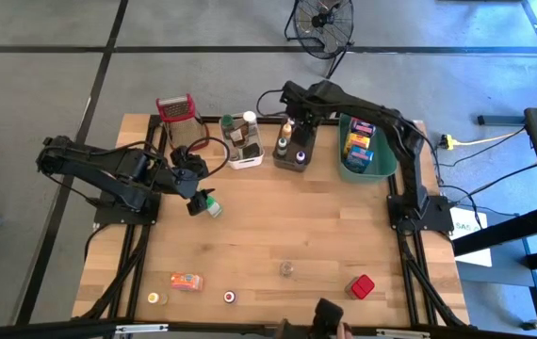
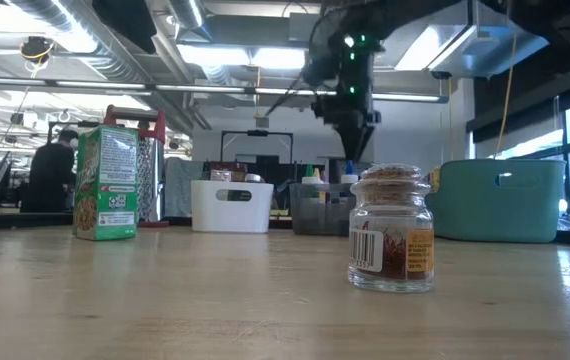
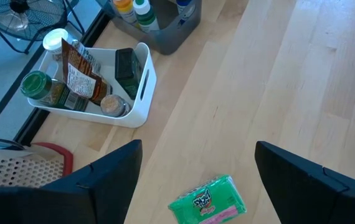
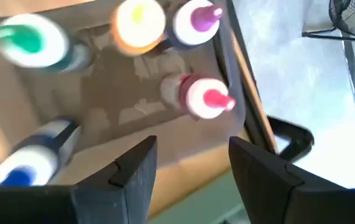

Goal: Pick & Place Kitchen Items
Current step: Put the green cereal box into the green bin

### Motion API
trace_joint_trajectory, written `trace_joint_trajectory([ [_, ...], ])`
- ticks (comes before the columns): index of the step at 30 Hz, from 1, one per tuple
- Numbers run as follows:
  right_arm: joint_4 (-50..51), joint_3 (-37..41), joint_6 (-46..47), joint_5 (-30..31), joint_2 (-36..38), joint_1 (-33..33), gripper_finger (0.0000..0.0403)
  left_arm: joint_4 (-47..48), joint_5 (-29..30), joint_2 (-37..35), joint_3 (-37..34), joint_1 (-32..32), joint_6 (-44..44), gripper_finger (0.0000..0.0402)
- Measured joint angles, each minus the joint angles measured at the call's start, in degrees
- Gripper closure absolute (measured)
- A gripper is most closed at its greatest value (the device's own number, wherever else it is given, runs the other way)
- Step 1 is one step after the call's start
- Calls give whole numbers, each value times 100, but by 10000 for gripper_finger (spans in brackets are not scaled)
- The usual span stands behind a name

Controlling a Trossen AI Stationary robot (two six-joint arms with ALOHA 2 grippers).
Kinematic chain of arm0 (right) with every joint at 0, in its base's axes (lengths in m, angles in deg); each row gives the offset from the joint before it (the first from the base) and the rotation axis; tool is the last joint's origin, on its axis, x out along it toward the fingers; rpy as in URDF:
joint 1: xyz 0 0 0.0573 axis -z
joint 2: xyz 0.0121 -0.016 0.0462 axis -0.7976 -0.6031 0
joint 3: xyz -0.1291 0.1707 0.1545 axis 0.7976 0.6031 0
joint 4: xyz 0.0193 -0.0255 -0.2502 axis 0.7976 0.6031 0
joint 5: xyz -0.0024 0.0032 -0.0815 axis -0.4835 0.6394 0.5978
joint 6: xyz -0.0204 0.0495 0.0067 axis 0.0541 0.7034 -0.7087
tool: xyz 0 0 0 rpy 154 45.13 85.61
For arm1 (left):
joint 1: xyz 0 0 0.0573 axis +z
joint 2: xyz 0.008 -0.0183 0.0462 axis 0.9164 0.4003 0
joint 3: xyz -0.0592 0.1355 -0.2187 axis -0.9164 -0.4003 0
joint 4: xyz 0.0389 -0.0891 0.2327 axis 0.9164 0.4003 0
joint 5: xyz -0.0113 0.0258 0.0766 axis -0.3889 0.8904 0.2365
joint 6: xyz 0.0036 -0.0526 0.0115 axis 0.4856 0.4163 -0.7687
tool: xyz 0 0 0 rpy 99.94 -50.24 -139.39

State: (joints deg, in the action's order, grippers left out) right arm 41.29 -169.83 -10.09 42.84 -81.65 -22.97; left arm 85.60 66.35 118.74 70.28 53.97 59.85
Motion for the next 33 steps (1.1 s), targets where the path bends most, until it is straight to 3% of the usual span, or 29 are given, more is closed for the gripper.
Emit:
trace_joint_trajectory([
  [8, 728, -570, 173, -1, 387, -837, 202, 0, 0, 0, 0, 0, 0, 93],
  [18, 1385, -577, 1160, 60, 1288, -2776, 202, -2, 1, 0, 0, 0, -310, 93],
  [25, 1828, -533, 2494, 1111, 1562, -4222, 202, -79, 76, 0, 0, 7, -1016, 93],
  [33, 1844, -448, 3328, 2150, 1653, -5196, 202, -1273, -29, 11, -2, 7, -2215, 93],
])
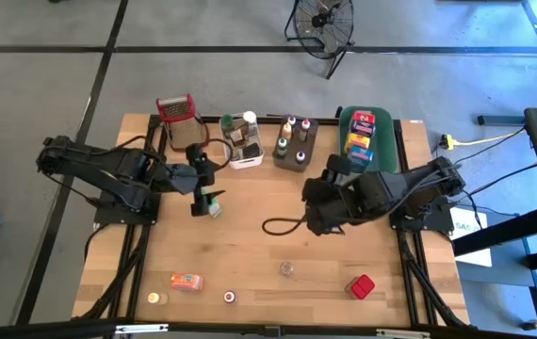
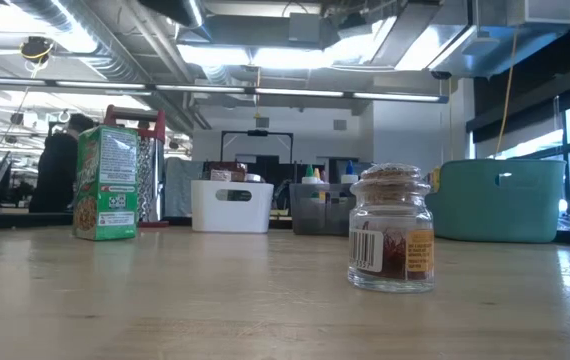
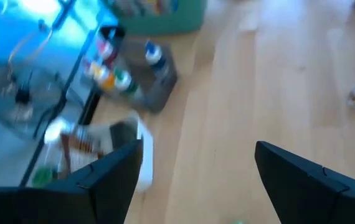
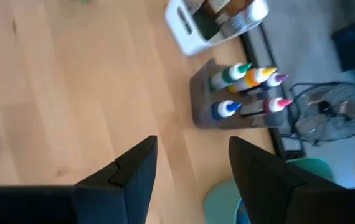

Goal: Pick & Place Kitchen Items
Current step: Put the green cereal box into the green bin

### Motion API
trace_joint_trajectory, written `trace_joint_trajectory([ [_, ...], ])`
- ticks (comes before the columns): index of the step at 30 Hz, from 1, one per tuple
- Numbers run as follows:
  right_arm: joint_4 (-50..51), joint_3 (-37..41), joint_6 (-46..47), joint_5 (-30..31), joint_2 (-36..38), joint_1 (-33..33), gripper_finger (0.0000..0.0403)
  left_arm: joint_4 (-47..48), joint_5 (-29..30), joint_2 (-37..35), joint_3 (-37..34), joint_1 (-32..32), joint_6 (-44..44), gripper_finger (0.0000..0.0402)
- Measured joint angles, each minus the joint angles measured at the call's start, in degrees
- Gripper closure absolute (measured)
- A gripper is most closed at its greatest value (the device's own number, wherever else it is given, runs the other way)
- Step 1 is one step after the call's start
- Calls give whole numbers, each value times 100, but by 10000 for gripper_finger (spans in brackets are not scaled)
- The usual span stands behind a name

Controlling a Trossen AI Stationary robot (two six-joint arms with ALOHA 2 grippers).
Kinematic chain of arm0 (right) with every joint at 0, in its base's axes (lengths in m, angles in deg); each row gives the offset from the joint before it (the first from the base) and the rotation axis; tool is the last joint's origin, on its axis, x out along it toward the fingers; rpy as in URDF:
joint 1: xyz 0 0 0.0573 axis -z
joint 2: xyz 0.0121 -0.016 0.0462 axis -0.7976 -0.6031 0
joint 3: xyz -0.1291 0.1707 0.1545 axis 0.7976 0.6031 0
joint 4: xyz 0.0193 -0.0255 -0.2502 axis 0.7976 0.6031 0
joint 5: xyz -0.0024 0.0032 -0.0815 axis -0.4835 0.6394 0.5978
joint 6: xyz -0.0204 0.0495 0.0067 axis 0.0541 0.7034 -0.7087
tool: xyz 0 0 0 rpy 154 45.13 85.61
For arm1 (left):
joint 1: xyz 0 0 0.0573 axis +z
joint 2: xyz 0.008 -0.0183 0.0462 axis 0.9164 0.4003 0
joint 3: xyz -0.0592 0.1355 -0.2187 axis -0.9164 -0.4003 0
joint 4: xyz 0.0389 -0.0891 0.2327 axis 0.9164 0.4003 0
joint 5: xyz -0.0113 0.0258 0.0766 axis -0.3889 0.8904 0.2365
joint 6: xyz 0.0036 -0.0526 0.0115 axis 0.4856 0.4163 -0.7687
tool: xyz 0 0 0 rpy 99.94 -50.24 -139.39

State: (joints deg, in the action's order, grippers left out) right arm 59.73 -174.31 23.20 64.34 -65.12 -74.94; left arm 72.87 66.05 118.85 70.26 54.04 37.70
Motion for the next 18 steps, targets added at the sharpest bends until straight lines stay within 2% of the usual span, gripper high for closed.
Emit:
trace_joint_trajectory([
  [6, 2, 0, 140, 539, -24, -143, 202, -75, -837, 15, 0, -2, -560, 93],
  [8, 3, 0, 140, 600, -24, -130, 202, -71, -783, 15, 0, -2, -523, 93],
  [13, 3, 0, 140, 598, -24, -43, 202, -6, -166, 72, 0, -4, -318, 89],
  [18, 3, 0, 182, 596, -24, -44, 202, 389, -114, 151, 0, -8, -378, 73],
])
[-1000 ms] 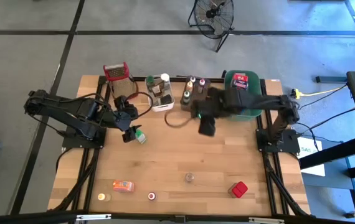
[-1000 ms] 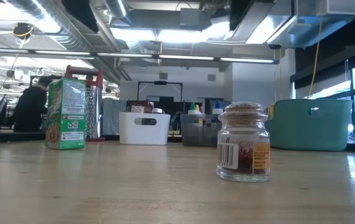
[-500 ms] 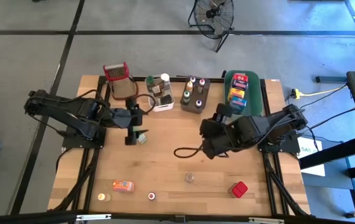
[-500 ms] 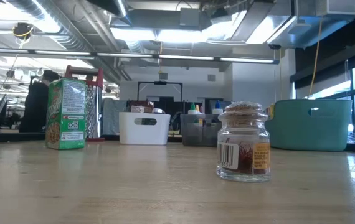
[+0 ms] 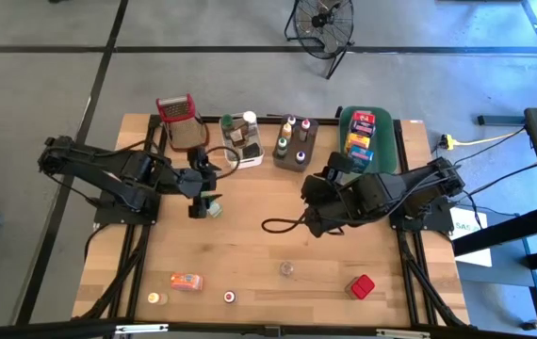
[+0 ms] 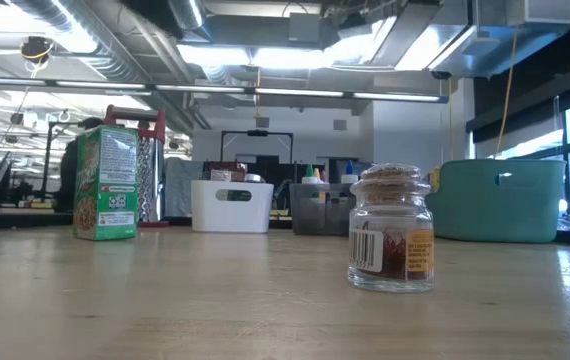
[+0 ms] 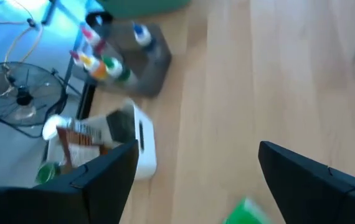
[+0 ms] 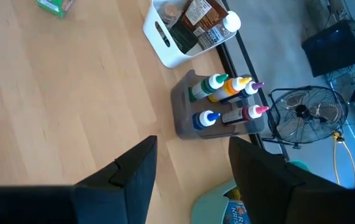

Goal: Pick & Place Kitchen Items
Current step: Put the green cereal box into the green bin

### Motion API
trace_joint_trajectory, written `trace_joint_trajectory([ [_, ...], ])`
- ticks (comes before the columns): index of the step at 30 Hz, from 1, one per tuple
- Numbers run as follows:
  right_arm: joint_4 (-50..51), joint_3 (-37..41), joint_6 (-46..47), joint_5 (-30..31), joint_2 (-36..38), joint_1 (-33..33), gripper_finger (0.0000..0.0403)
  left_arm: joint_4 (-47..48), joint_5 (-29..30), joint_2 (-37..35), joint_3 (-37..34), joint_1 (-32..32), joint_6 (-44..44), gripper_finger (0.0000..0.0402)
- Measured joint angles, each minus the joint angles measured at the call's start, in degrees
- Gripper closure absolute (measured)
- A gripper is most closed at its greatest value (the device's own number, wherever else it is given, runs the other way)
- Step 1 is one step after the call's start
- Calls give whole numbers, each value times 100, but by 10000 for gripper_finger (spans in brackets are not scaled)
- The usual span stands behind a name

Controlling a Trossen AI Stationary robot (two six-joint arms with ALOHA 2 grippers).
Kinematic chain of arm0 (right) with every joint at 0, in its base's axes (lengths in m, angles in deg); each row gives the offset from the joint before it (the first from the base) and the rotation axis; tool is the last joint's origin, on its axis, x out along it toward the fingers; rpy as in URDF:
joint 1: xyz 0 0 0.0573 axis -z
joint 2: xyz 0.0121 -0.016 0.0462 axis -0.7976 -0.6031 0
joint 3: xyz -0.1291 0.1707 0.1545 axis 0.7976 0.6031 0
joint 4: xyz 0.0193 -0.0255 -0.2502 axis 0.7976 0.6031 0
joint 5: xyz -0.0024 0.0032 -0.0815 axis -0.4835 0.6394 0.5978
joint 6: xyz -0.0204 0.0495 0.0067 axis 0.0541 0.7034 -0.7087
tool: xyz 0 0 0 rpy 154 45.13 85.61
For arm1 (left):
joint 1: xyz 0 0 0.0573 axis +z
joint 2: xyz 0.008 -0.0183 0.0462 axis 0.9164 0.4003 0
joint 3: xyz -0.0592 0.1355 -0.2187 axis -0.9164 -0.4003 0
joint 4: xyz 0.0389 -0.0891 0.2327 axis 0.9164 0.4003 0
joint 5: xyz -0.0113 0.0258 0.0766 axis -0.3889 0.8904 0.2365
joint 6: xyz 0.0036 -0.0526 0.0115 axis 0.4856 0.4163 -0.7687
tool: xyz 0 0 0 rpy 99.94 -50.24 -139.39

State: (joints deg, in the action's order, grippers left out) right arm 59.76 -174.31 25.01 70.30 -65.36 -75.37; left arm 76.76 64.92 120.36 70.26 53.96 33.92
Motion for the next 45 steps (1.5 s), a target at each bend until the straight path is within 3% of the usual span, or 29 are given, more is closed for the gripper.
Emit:
trace_joint_trajectory([
  [5, -18, 121, 4, -4, 0, -19, 202, 964, 22, 15, 0, 5, -1022, 66],
  [9, -23, 298, 4, -6, -2, 4, 202, 1286, -11, 13, 0, 92, -1233, 68],
  [14, -46, 535, 13, -63, -2, 73, 202, 1713, -1362, 23, 0, 424, -1822, 70],
  [20, -48, 664, 8, -63, -2, 69, 202, 1743, -2272, 129, 0, 1028, -2229, 70],
  [26, -52, 664, 4, -119, -2, 71, 202, 1682, -2310, 548, 0, 1533, -2266, 70],
  [29, -52, 664, 4, -336, -2, 57, 202, 1691, -2601, 803, 0, 1649, -2429, 70],
  [34, -52, 664, 17, -365, -2, -18, 202, 1809, -2943, 1140, 0, 1667, -2425, 70],
  [45, -48, 664, 27, -362, -2, -54, 202, 1897, -2995, 1426, -146, 1674, -2618, 70],
])
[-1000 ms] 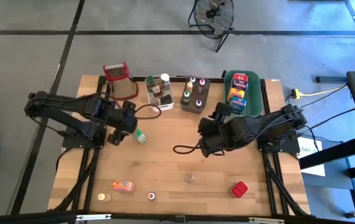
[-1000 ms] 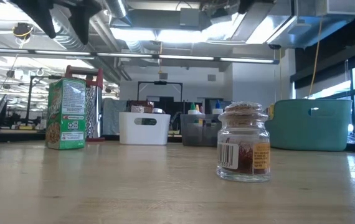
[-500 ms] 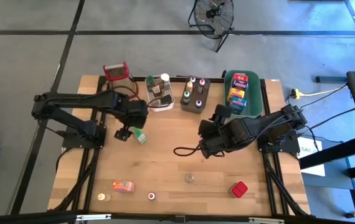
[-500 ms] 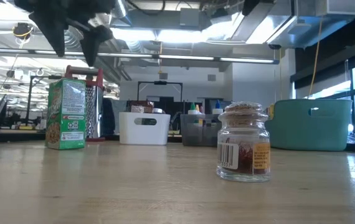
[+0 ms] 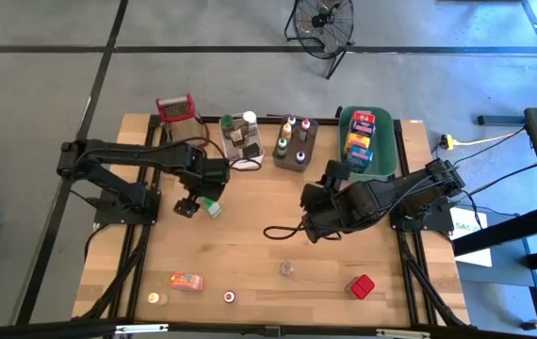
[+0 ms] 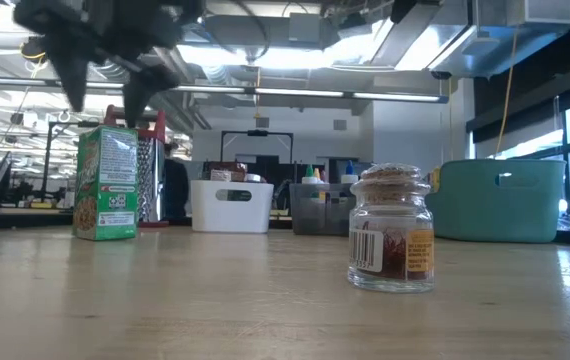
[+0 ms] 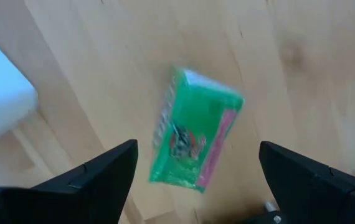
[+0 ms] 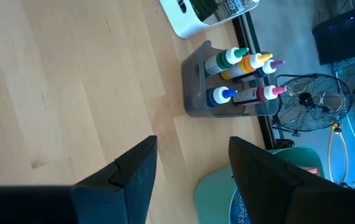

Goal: Pick & Place Kitchen Items
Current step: Put the green cereal box into the green bin

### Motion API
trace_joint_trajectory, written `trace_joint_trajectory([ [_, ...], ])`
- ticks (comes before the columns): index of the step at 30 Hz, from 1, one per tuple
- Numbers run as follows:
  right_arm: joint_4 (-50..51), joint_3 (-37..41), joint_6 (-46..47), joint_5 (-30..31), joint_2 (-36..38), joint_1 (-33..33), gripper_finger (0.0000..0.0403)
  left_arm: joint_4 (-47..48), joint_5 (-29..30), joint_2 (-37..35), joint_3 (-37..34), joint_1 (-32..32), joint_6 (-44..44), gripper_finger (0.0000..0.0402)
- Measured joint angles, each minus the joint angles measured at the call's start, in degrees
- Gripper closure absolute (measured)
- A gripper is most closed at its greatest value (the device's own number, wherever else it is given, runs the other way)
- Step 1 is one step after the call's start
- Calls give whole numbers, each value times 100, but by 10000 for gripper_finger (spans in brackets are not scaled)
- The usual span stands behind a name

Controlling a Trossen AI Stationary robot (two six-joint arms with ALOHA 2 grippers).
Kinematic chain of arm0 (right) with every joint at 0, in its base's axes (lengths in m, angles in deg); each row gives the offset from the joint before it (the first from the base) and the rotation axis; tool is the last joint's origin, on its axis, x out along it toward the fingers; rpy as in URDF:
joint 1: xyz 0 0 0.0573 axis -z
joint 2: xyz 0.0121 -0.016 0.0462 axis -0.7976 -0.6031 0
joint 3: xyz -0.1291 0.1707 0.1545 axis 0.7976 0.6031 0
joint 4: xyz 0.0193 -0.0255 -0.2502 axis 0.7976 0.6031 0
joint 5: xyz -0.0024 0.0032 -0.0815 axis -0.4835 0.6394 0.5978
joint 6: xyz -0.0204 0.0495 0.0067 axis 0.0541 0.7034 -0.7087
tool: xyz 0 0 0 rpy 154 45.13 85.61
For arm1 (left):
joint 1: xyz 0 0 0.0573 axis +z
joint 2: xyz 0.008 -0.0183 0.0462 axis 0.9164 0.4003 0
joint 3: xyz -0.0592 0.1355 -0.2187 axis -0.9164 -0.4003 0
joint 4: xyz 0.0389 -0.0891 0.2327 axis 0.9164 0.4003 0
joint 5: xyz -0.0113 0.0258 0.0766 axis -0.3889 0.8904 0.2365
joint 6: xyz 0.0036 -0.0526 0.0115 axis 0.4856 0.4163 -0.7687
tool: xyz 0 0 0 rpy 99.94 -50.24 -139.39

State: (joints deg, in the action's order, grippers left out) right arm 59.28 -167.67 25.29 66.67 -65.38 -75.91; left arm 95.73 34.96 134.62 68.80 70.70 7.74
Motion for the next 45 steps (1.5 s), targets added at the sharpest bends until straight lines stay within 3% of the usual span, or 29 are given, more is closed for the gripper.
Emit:
trace_joint_trajectory([
  [7, 11, 0, 82, 0, 0, -74, 202, -452, 37, -350, -889, 45, -140, 70],
  [14, 4, 0, 82, 2, 0, -68, 202, -1060, 25, -469, -1149, 283, -259, 70],
  [20, -18, 0, 82, 3, 0, -68, 202, -1377, -209, -467, -1514, 468, 208, 70],
  [25, -17, 0, 81, 16, 0, -68, 202, -1482, -203, -465, -1844, 485, -69, 70],
  [40, -18, 0, 80, 17, 0, -68, 202, -2059, -203, -465, -1947, 487, -391, 72],
  [45, -20, 0, 80, 17, 0, -68, 202, -2112, -205, -465, -1947, 487, -346, 88],
])
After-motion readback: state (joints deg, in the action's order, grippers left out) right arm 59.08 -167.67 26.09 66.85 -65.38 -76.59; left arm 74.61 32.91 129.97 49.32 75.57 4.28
